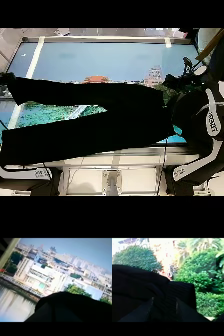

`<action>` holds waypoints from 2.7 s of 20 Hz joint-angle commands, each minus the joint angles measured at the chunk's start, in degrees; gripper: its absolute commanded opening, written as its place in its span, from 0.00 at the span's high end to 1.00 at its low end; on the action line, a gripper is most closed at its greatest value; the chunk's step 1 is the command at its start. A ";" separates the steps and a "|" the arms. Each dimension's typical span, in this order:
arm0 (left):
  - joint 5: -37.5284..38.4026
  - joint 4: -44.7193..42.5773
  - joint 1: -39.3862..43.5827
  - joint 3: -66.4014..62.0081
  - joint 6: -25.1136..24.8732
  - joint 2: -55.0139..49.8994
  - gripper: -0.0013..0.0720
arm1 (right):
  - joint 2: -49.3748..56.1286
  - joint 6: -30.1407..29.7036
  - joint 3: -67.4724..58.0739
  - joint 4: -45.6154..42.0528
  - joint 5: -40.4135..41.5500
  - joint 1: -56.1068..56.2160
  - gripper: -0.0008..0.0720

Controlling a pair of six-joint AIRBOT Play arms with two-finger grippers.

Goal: Fold the clothes and pants, and hang the long-sleeved shirts on hangers.

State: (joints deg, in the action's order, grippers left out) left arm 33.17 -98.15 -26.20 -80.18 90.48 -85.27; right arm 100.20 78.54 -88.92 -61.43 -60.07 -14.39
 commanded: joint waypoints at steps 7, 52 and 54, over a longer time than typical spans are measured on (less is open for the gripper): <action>10.51 -13.20 -3.13 -3.13 6.21 -1.57 0.08 | -0.11 0.13 -0.04 2.12 -1.62 0.61 0.42; 15.32 35.21 -47.78 24.65 -12.11 12.76 0.98 | -25.62 -1.22 15.37 -7.87 -18.29 0.48 0.43; 13.16 35.21 -43.85 24.52 -12.11 12.52 0.98 | -25.57 -1.22 15.37 -8.13 -18.27 0.48 0.43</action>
State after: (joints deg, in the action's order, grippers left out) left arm 49.60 -64.23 -74.85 -53.43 78.39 -72.53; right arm 74.61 77.19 -73.56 -69.14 -78.50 -13.96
